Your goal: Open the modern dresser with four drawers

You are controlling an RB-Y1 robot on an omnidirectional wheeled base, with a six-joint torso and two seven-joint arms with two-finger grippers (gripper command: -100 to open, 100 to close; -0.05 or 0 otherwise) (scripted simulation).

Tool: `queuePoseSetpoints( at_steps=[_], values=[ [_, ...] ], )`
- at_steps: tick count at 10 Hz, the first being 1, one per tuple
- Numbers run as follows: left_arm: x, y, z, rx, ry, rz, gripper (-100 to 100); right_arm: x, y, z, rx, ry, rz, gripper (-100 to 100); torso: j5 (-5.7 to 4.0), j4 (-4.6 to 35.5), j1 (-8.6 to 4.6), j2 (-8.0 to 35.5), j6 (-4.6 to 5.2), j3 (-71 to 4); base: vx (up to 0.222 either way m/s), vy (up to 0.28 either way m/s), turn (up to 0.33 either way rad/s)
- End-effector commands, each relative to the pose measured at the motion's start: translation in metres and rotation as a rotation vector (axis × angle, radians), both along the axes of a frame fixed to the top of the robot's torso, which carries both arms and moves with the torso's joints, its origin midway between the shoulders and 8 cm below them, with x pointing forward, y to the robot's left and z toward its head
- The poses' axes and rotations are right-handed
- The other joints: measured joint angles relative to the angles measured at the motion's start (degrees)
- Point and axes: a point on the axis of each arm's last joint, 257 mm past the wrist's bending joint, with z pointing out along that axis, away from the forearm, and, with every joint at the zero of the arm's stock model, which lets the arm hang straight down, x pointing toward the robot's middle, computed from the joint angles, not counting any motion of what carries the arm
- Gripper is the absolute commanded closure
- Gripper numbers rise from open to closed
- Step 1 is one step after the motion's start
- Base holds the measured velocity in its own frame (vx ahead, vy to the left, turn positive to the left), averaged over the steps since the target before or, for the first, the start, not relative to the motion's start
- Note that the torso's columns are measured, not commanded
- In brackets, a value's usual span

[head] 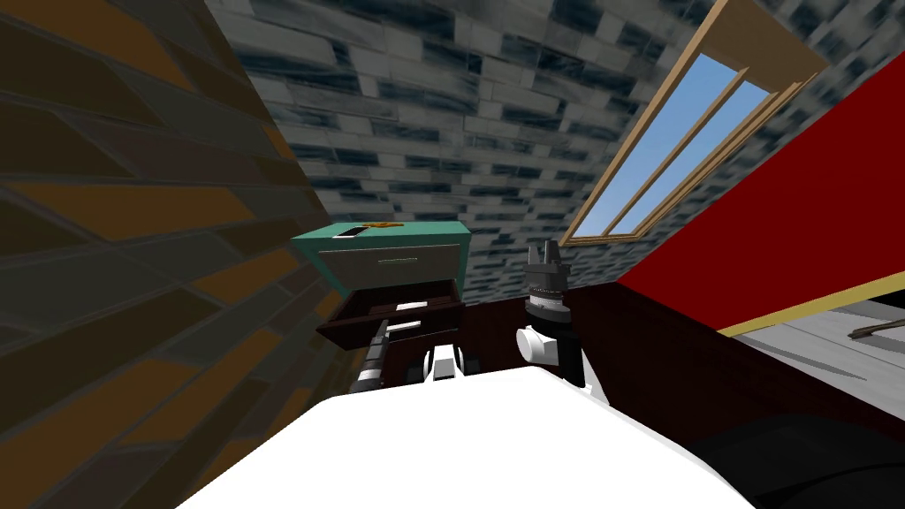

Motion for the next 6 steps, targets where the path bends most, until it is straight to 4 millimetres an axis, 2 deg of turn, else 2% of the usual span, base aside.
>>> queuePoseSetpoints(
  at_steps=[1,6],
  values=[
    [0.003,0.004,0.011,0.001,-0.006,0.002,-100,0.0,0.0,0.0,0.0,0.0,0.0,0,0.03,0.02,0.01,0.26,-0.02,0.16,0.019,-0.006,-0.008],
    [0.005,0.012,0.034,0.0,-0.006,0.007,-100,0.0,0.0,0.0,0.0,0.0,0.0,0,0.0,0.12,0.01,0.54,-0.05,0.33,-0.009,-0.011,-0.012]
  ],
)
